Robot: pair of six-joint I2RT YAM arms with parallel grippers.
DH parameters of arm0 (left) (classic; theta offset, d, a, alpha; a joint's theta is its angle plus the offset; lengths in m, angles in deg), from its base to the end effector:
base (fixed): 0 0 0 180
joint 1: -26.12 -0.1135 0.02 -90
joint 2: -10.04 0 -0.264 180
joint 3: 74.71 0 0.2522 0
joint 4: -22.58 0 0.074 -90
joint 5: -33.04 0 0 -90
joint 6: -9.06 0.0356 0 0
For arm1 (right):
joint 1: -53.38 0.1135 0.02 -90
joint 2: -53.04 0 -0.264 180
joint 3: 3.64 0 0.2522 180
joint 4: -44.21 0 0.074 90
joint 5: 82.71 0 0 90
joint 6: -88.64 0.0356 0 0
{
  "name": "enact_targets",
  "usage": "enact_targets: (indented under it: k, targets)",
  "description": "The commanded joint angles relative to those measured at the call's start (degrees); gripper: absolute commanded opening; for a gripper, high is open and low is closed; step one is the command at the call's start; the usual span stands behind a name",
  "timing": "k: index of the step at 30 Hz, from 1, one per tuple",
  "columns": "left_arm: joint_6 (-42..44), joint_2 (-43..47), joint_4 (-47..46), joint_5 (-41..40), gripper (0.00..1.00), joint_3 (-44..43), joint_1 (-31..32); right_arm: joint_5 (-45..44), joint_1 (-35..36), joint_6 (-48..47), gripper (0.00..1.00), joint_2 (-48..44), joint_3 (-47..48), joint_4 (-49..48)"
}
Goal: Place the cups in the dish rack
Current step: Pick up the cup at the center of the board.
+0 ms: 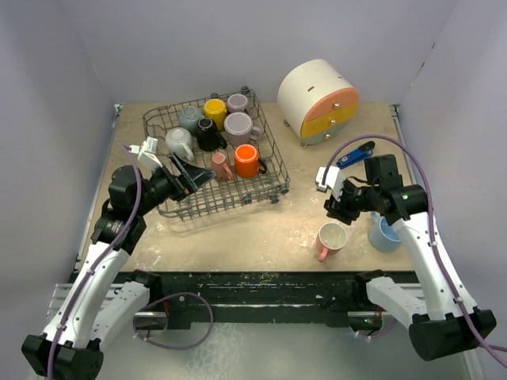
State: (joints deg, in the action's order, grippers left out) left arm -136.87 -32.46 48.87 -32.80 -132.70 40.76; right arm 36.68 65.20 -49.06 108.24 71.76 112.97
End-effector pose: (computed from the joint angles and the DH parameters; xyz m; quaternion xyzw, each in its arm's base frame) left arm 0.1637 -0.0578 0.3393 -0.1408 0.7521 -0.4917 0.4157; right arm 0.1682 0.0531 0.3386 -0.5270 0.7409 0.1203 0.3987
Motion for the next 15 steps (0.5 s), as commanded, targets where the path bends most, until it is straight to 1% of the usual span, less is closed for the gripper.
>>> enact_targets:
  k: [1,4,5,10,15]
  targets:
    - [0.63,-1.22,-4.03,0.01,1.00,-0.35,-0.18,0.98,-0.31,-1.90,0.52,3.01,1.34,1.86]
    - [1.02,-1.87,-3.22,0.48,1.00,-0.78,-0.15,2.51,-0.25,-3.06,0.56,6.76,2.67,4.06]
    - [1.07,-1.84,-2.96,0.51,1.00,-0.87,-0.14,1.91,-0.23,-4.97,0.57,8.23,3.30,4.34]
    - [1.38,-0.87,-2.00,0.00,1.00,-0.94,-0.13,2.86,-0.21,-5.57,0.57,15.10,7.17,7.16]
    - [1.53,0.11,-0.96,-0.94,1.00,-0.54,-0.16,-0.05,-0.21,-7.59,0.58,16.25,5.00,8.64]
